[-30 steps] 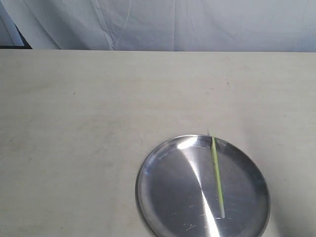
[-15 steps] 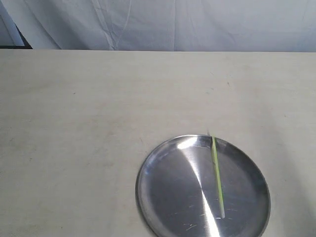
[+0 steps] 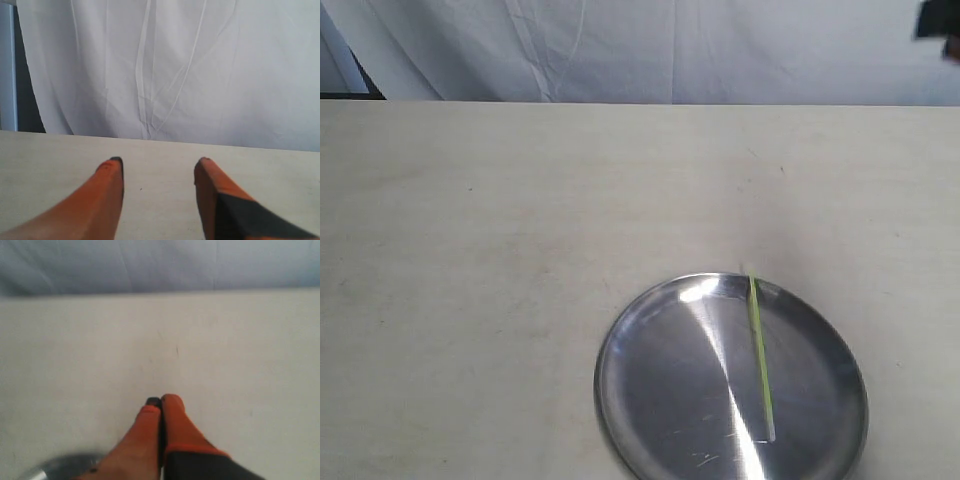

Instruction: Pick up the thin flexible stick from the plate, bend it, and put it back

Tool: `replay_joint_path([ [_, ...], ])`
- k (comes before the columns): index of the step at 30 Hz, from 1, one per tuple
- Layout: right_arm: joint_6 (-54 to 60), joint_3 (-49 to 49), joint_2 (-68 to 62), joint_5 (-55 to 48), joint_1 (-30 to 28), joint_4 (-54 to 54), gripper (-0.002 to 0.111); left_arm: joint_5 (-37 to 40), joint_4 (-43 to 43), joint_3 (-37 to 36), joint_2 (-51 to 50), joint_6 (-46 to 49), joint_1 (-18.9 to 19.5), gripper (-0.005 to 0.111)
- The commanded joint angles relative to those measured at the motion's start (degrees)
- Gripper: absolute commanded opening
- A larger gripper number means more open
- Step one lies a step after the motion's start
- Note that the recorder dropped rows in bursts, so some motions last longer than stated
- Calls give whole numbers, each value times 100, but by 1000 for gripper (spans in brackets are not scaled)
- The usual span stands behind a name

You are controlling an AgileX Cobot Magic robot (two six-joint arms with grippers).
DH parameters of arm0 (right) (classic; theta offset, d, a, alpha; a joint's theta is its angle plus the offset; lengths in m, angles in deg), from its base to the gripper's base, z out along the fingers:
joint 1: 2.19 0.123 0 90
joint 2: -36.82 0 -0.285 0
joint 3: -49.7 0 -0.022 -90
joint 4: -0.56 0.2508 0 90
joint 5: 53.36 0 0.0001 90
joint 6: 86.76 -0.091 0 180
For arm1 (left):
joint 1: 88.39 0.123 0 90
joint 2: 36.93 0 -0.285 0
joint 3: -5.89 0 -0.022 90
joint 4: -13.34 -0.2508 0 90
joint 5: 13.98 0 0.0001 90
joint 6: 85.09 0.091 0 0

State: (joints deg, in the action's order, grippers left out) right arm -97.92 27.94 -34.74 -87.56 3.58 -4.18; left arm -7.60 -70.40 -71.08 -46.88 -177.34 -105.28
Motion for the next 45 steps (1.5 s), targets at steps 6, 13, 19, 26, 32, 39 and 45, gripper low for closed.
replay_joint_path([
  [6,-114,314,-2608,-1330,1277,30,-1,-18,-10,-25,10,-10,-31,45],
  [13,-251,314,-3438,-1318,2048,30,-1,-18,-10,-25,10,-10,-31,45],
  [19,-279,314,-3527,-1129,2290,42,-1,-18,-10,-25,10,-10,-31,45],
  [26,-266,314,-3553,-1219,2284,18,19,-18,-10,-25,10,-10,-31,45],
  [32,-358,267,-3591,-1507,2284,18,67,-18,-10,-25,10,-10,-31,45],
  [39,-740,-306,-3591,-693,2284,-127,65,-18,-10,-25,10,-10,-31,45],
  [45,-839,-665,-3591,-81,2284,-127,65,-18,-10,-25,10,-10,-31,45],
])
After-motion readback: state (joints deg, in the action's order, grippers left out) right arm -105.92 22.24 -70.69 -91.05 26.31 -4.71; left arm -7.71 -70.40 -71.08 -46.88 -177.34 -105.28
